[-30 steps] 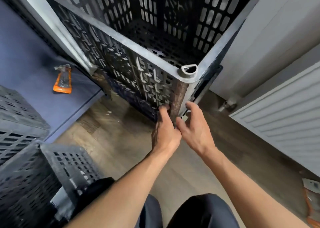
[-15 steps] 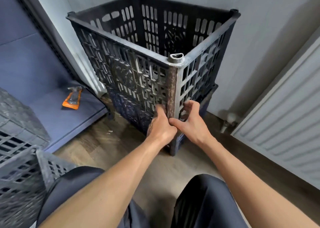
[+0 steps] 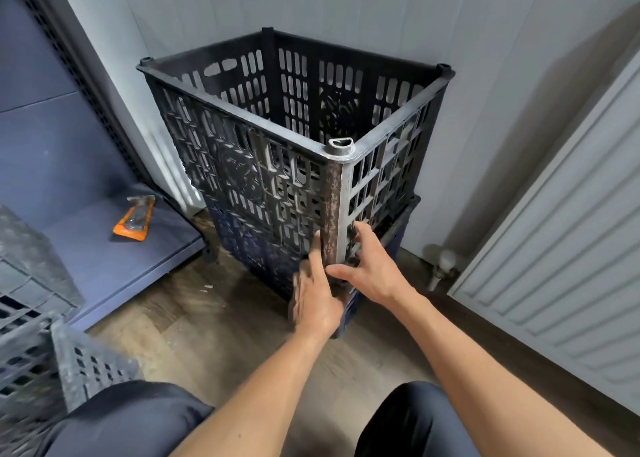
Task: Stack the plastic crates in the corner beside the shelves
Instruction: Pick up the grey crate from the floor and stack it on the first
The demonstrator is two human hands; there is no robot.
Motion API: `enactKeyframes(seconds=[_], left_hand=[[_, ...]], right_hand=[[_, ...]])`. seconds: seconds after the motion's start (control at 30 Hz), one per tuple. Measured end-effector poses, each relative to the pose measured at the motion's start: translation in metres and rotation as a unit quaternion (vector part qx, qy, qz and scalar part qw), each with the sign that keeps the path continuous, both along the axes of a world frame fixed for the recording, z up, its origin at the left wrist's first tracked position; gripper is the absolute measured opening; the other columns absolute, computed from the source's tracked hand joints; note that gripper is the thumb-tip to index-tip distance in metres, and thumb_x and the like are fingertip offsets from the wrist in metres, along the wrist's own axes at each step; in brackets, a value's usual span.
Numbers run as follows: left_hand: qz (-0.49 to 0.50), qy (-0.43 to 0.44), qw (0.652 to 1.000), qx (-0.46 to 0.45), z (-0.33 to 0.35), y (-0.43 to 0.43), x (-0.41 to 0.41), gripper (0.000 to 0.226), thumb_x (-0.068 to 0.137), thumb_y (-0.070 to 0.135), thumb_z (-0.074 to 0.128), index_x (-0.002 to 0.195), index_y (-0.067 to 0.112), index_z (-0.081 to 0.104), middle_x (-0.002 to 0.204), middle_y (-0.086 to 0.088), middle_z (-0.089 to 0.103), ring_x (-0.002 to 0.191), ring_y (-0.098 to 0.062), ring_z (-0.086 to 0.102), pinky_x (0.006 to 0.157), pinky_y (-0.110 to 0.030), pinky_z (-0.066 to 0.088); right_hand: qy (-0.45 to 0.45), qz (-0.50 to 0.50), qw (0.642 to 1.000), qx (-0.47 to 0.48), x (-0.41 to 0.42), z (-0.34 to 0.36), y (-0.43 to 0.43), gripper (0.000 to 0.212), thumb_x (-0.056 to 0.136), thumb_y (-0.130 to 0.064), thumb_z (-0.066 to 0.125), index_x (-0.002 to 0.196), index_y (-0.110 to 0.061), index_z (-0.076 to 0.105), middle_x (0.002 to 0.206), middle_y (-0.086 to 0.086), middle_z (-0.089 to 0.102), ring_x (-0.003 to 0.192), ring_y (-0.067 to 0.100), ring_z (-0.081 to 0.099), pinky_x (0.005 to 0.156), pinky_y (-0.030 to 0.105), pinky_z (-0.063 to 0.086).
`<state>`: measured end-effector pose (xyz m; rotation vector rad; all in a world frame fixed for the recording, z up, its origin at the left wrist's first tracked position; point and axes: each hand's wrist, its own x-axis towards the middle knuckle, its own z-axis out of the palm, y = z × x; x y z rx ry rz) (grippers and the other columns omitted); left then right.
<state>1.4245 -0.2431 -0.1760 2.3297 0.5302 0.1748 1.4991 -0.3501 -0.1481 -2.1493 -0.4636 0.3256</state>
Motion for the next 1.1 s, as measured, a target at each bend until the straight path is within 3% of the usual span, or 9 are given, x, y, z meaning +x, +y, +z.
enactKeyframes(seconds=[0.1, 0.33, 0.57, 0.77, 0.83, 0.93, 1.0, 1.1], left_hand=[[-0.001, 0.004, 0.998, 0.061, -0.008, 0.005, 0.007, 0.117, 0.081, 0.023, 0.076, 0.142, 0.044, -0.021, 0.145, -0.009, 0.042, 0.135, -0.028, 0.034, 0.103, -0.049, 0.041], [-0.025, 0.01, 0.989, 0.143, -0.009, 0.011, 0.014, 0.121, 0.085, 0.03, 0.071, 0.14, 0.037, -0.036, 0.15, -0.011, 0.035, 0.132, -0.027, 0.034, 0.098, -0.045, 0.044], [-0.032, 0.014, 0.992, 0.123, -0.014, 0.012, 0.016, 0.131, 0.083, 0.033, 0.074, 0.129, 0.044, -0.048, 0.154, -0.015, 0.021, 0.137, -0.029, 0.034, 0.102, -0.045, 0.043], [-0.037, 0.053, 0.995, 0.073, -0.003, 0.005, 0.015, 0.126, 0.082, 0.039, 0.073, 0.14, 0.04, -0.039, 0.156, -0.011, 0.012, 0.135, -0.026, 0.035, 0.104, -0.045, 0.039], [-0.041, 0.064, 0.994, 0.075, -0.003, 0.005, 0.013, 0.129, 0.081, 0.04, 0.074, 0.138, 0.04, -0.042, 0.157, -0.011, 0.01, 0.137, -0.025, 0.034, 0.105, -0.045, 0.039], [-0.064, 0.063, 0.993, 0.075, -0.002, 0.008, 0.013, 0.126, 0.084, 0.033, 0.072, 0.137, 0.038, -0.042, 0.159, -0.006, 0.008, 0.145, -0.026, 0.016, 0.109, -0.048, 0.034], [-0.071, 0.049, 0.995, 0.055, 0.001, 0.008, 0.011, 0.119, 0.085, 0.03, 0.071, 0.144, 0.036, -0.033, 0.158, -0.005, 0.012, 0.145, -0.027, 0.011, 0.108, -0.05, 0.035], [-0.057, 0.006, 0.998, 0.011, 0.005, 0.014, 0.005, 0.093, 0.089, 0.018, 0.061, 0.151, 0.042, -0.004, 0.143, -0.007, 0.037, 0.133, -0.029, 0.035, 0.101, -0.045, 0.042]], right_hand=[[-0.045, 0.002, 0.998, -0.032, 0.002, 0.002, 0.002, 0.069, 0.07, -0.044, 0.081, 0.12, -0.033, 0.035, 0.122, -0.007, 0.054, 0.109, 0.015, 0.057, 0.091, 0.045, 0.051], [-0.078, -0.023, 0.996, -0.044, 0.0, 0.007, 0.001, 0.068, 0.069, -0.038, 0.084, 0.118, -0.034, 0.037, 0.114, -0.011, 0.062, 0.099, 0.016, 0.061, 0.081, 0.038, 0.051], [-0.084, -0.039, 0.994, -0.05, 0.0, 0.003, 0.001, 0.07, 0.066, -0.043, 0.087, 0.115, -0.036, 0.038, 0.114, -0.012, 0.062, 0.099, 0.015, 0.061, 0.08, 0.038, 0.052], [-0.068, -0.004, 0.996, -0.054, 0.006, 0.004, -0.002, 0.074, 0.068, -0.046, 0.086, 0.118, -0.029, 0.033, 0.118, -0.008, 0.063, 0.104, 0.018, 0.062, 0.084, 0.045, 0.053], [-0.042, 0.01, 0.998, -0.041, 0.006, 0.004, -0.001, 0.076, 0.069, -0.036, 0.087, 0.119, -0.032, 0.03, 0.117, -0.007, 0.061, 0.105, 0.02, 0.062, 0.087, 0.044, 0.052], [-0.022, 0.024, 0.999, -0.022, 0.006, 0.005, 0.0, 0.083, 0.069, -0.022, 0.088, 0.123, -0.041, 0.027, 0.122, -0.011, 0.058, 0.108, 0.013, 0.06, 0.093, 0.037, 0.049], [-0.031, 0.017, 0.999, -0.031, 0.007, 0.003, 0.002, 0.08, 0.067, -0.022, 0.089, 0.119, -0.038, 0.03, 0.119, -0.01, 0.062, 0.103, 0.015, 0.062, 0.089, 0.042, 0.052], [-0.041, 0.006, 0.998, -0.051, 0.008, 0.002, 0.001, 0.075, 0.065, -0.026, 0.089, 0.113, -0.026, 0.032, 0.11, -0.008, 0.066, 0.092, 0.017, 0.064, 0.081, 0.045, 0.053]])
